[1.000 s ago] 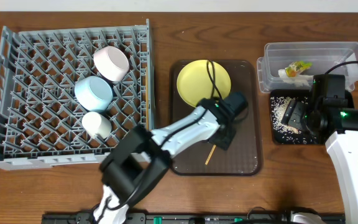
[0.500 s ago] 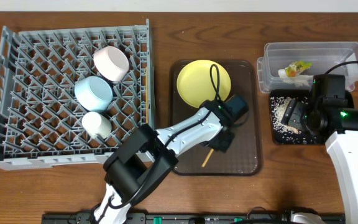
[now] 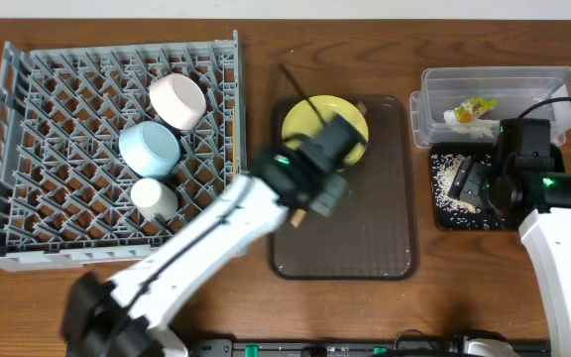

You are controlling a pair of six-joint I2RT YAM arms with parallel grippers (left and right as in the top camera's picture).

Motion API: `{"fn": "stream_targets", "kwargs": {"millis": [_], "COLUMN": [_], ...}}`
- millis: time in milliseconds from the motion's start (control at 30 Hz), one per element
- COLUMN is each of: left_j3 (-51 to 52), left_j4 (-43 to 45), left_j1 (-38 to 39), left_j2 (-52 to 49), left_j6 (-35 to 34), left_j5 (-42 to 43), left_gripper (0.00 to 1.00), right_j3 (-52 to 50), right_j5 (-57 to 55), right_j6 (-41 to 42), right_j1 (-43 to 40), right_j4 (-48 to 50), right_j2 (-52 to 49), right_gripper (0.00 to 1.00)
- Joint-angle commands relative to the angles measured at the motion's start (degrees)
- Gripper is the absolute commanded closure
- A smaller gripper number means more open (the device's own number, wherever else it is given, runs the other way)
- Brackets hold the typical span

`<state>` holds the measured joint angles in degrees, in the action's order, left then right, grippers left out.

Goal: Sort waste into correct bins and load items into the dishwasher rack
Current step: 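Carry the second chopstick to the rack and drop it in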

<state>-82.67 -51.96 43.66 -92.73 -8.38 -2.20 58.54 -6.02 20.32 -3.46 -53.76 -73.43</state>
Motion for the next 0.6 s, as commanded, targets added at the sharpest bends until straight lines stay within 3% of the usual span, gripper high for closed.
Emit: {"fn": "stream_targets", "kwargs": {"millis": [0, 300, 567], "left_j3": [-0.7, 1.2, 1.6], "left_j4": [-0.4, 0.5, 0.2], "left_j1": [-7.9, -25.9, -28.7], "left_j2": [1.3, -3.0, -9.7], "left_j6": [0.6, -2.6, -3.1], "left_j5": [-5.4, 4.7, 5.9], "left_gripper": [0.92, 0.92, 0.91], "right_j3": [0.4, 0.4, 0.4], "right_j5": [-0.1, 0.5, 0.5], "right_j6": [-0.7, -0.7, -0.7], "right_j1": [-0.3, -0.3, -0.3], "right_j4": [0.0, 0.0, 0.0], "right_j2": [0.8, 0.8, 0.8], "right_gripper": [0.19, 0.19, 0.19]}}
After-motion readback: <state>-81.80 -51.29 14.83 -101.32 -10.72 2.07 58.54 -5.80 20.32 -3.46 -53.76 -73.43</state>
